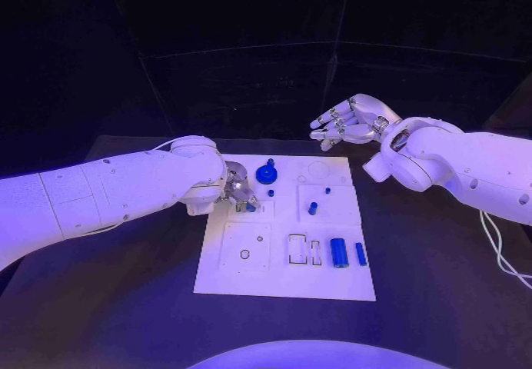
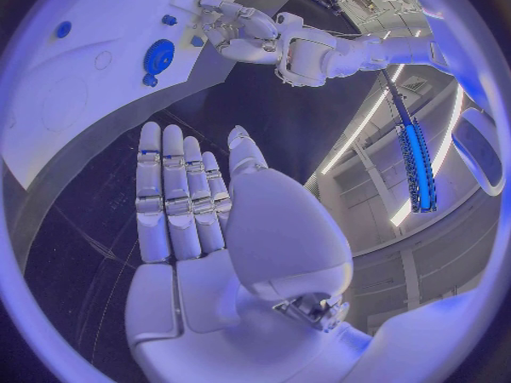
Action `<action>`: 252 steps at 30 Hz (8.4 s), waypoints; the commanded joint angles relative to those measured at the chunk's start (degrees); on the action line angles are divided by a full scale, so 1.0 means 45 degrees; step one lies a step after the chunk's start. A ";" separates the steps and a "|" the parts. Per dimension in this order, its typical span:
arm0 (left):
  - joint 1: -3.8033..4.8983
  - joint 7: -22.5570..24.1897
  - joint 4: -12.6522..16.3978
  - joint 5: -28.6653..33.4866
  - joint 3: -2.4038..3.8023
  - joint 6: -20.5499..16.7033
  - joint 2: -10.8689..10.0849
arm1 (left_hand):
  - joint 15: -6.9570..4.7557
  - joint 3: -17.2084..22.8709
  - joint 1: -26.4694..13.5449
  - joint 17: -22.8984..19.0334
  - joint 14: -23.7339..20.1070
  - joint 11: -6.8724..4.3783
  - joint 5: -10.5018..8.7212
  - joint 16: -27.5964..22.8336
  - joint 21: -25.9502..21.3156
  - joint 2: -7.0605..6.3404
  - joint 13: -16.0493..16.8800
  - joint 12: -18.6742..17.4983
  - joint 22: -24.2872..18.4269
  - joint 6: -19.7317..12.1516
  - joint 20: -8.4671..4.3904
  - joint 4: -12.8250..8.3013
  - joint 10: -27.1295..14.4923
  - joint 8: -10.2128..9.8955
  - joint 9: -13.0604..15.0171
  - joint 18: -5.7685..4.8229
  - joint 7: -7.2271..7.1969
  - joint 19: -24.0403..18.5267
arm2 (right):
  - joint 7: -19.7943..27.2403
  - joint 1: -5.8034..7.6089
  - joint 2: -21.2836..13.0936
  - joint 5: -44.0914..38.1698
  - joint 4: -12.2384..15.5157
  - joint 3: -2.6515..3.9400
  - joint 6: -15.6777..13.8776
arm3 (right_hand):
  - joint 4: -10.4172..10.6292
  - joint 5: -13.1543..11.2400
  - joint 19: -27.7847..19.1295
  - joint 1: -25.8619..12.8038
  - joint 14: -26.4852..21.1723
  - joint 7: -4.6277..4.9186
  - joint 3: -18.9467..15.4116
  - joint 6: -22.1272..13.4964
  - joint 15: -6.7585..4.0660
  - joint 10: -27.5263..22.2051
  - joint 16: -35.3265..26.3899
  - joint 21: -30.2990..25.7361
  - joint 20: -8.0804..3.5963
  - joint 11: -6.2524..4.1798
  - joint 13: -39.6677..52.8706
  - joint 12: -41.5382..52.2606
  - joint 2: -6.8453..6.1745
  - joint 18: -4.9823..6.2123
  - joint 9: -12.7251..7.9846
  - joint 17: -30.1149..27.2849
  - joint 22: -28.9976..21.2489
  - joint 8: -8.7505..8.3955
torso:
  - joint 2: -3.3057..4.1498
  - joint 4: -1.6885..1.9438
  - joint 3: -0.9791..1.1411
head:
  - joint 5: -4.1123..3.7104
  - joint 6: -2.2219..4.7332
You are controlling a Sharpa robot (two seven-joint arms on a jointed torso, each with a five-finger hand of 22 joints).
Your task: Assemble the parts on the task board
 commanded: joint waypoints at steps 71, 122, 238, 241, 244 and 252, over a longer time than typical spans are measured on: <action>0.0739 0.0074 -0.2748 0.0078 0.0965 0.1538 0.0486 | 0.0332 -0.6451 0.1051 0.3354 0.1345 0.0387 -0.0515 0.0039 -0.0533 0.0505 -0.1176 -0.0666 0.0612 -0.0357 0.0335 0.2058 -0.0787 -0.1127 -0.1743 0.0091 0.0510 0.0106 | 0.0073 0.0026 0.0148 0.0015 -0.0182 0.0007 0.0072 | 0.0043 0.0081 0.0092 -0.0094 -0.0104 0.0031 -0.0139 -0.0107 0.0038 -0.0077 -0.0073 -0.0129 0.0057 0.0047 -0.0051 0.0056 0.0131 0.0065 0.0009 -0.0032 -0.0069 0.0083 | 0.0026 -0.0029 -0.0005 | 0.0140 0.0255; 0.0152 0.0908 -0.4484 -0.0523 0.0826 0.1343 0.1600 | 0.0232 -0.6559 0.2579 0.3354 0.1345 0.0273 -0.0564 0.0039 -0.0493 0.1426 -0.1213 -0.0521 0.0710 -0.0476 0.0237 0.1513 -0.0768 -0.0531 -0.1486 0.0073 0.0391 0.0139 | 0.0110 0.0024 0.0323 0.0012 -0.0269 0.0007 0.0097 | 0.0016 0.0101 0.0112 -0.0049 -0.0102 0.0024 -0.0120 -0.0113 0.0031 -0.0079 -0.0072 -0.0155 0.0055 0.0039 -0.0064 0.0058 0.0182 0.0069 0.0010 -0.0033 -0.0087 0.0096 | 0.0012 -0.0019 0.0004 | 0.0099 0.0184; -0.0488 0.1107 0.0763 -0.1299 0.0238 -0.0337 -0.1454 | 0.0028 0.1104 0.0351 0.3354 0.1345 0.0007 -0.0914 0.0039 -0.0678 0.0329 -0.2374 -0.1083 0.0695 -0.0568 0.0044 -0.0441 -0.0673 0.1392 -0.0951 0.0096 0.0087 0.0129 | 0.0004 0.0017 0.0279 0.0005 -0.0367 0.0001 0.0368 | -0.0085 0.0100 0.0180 0.0105 -0.0089 0.0020 -0.0091 -0.0139 0.0016 -0.0078 -0.0069 -0.0223 0.0039 0.0028 -0.0112 0.0061 0.0257 0.0072 0.0009 -0.0035 -0.0138 0.0128 | 0.0000 0.0031 0.0010 | 0.0338 -0.0049; -0.0489 0.1086 0.0650 -0.1247 0.0238 -0.0371 -0.1376 | 0.0001 0.0518 -0.0293 0.3354 0.1345 -0.0016 -0.0899 0.0039 -0.0664 0.0329 -0.2364 -0.1033 0.0718 -0.0502 0.0023 0.0150 -0.0649 0.1432 -0.0987 0.0092 0.0056 0.0143 | -0.0005 0.0017 0.0280 0.0005 -0.0361 0.0001 0.0382 | -0.0085 0.0099 0.0180 0.0106 -0.0089 0.0020 -0.0092 -0.0140 0.0016 -0.0079 -0.0069 -0.0223 0.0039 0.0028 -0.0112 0.0061 0.0256 0.0072 0.0009 -0.0036 -0.0138 0.0128 | 0.0002 0.0034 0.0006 | 0.0335 -0.0037; -0.0489 0.1076 0.0560 -0.1219 0.0238 -0.0364 -0.1313 | -0.0021 0.0188 -0.0536 0.3354 0.1345 -0.0039 -0.0884 0.0039 -0.0647 0.0351 -0.2333 -0.0984 0.0744 -0.0475 0.0003 0.0392 -0.0631 0.1461 -0.1010 0.0087 0.0033 0.0158 | -0.0016 0.0017 0.0283 0.0005 -0.0359 0.0001 0.0396 | -0.0088 0.0096 0.0181 0.0106 -0.0090 0.0021 -0.0097 -0.0142 0.0016 -0.0080 -0.0070 -0.0226 0.0039 0.0028 -0.0114 0.0060 0.0248 0.0071 0.0009 -0.0036 -0.0140 0.0128 | -0.0003 0.0032 0.0006 | 0.0339 -0.0052; -0.0501 0.1059 0.0445 -0.1191 0.0238 -0.0328 -0.1195 | -0.0049 -0.0438 -0.0879 0.3354 0.1345 -0.0063 -0.0846 0.0039 -0.0607 0.0398 -0.2317 -0.0926 0.0803 -0.0432 -0.0027 0.0771 -0.0630 0.1505 -0.1075 0.0074 0.0003 0.0188 | -0.0148 0.0017 0.0280 0.0005 -0.0345 0.0001 0.0602 | -0.0075 0.0079 0.0182 0.0064 -0.0113 0.0034 -0.0138 -0.0164 0.0031 -0.0100 -0.0082 -0.0253 0.0046 0.0045 -0.0129 0.0052 0.0228 0.0065 0.0006 -0.0042 -0.0157 0.0128 | -0.0008 0.0027 0.0007 | 0.0315 -0.0049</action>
